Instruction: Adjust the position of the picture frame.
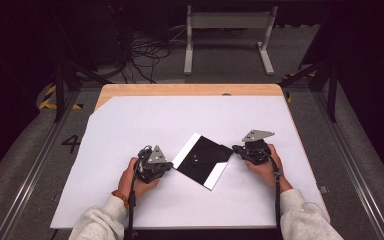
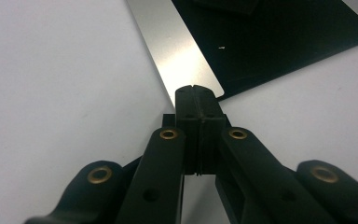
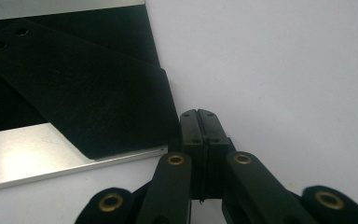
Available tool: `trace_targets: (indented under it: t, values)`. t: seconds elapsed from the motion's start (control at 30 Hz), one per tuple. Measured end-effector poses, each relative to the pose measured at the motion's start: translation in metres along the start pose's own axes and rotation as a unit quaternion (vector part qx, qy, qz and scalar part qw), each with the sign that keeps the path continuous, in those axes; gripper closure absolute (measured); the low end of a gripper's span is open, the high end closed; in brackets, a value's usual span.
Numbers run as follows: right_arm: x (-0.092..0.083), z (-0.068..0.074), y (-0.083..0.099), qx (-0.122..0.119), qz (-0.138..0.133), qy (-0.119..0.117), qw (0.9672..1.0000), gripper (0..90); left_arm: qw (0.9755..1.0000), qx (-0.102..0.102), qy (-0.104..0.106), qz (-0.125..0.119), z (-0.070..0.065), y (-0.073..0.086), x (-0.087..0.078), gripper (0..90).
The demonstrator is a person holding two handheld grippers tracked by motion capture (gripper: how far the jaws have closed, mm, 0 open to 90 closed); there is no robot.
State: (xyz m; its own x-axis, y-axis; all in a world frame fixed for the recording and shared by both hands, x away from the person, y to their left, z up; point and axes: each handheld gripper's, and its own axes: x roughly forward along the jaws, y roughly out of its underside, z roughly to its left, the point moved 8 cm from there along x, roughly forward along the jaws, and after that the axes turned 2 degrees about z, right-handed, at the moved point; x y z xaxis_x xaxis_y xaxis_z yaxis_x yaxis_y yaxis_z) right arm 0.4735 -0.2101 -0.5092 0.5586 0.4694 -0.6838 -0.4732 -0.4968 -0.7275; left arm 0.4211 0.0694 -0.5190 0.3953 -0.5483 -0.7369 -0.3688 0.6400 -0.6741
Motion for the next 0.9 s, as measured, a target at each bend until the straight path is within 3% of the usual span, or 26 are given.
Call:
trace_targets:
  t: [0.3, 0.53, 0.9]
  values:
    - [-0.005, 0.004, 0.003, -0.021, 0.014, -0.035, 0.9991, 90.0, 0.9998, -0.021, 0.003, -0.007, 0.013, -0.002, 0.003, 89.7]
    - [-0.008, 0.010, 0.006, -0.026, 0.018, -0.055, 0.9980, 90.0, 0.9997, -0.020, -0.007, -0.011, 0.022, -0.004, 0.006, 88.9]
    - [-0.019, 0.035, 0.015, -0.056, 0.027, -0.081, 0.9948, 90.0, 0.9996, -0.021, -0.018, -0.009, 0.034, -0.013, 0.014, 89.0]
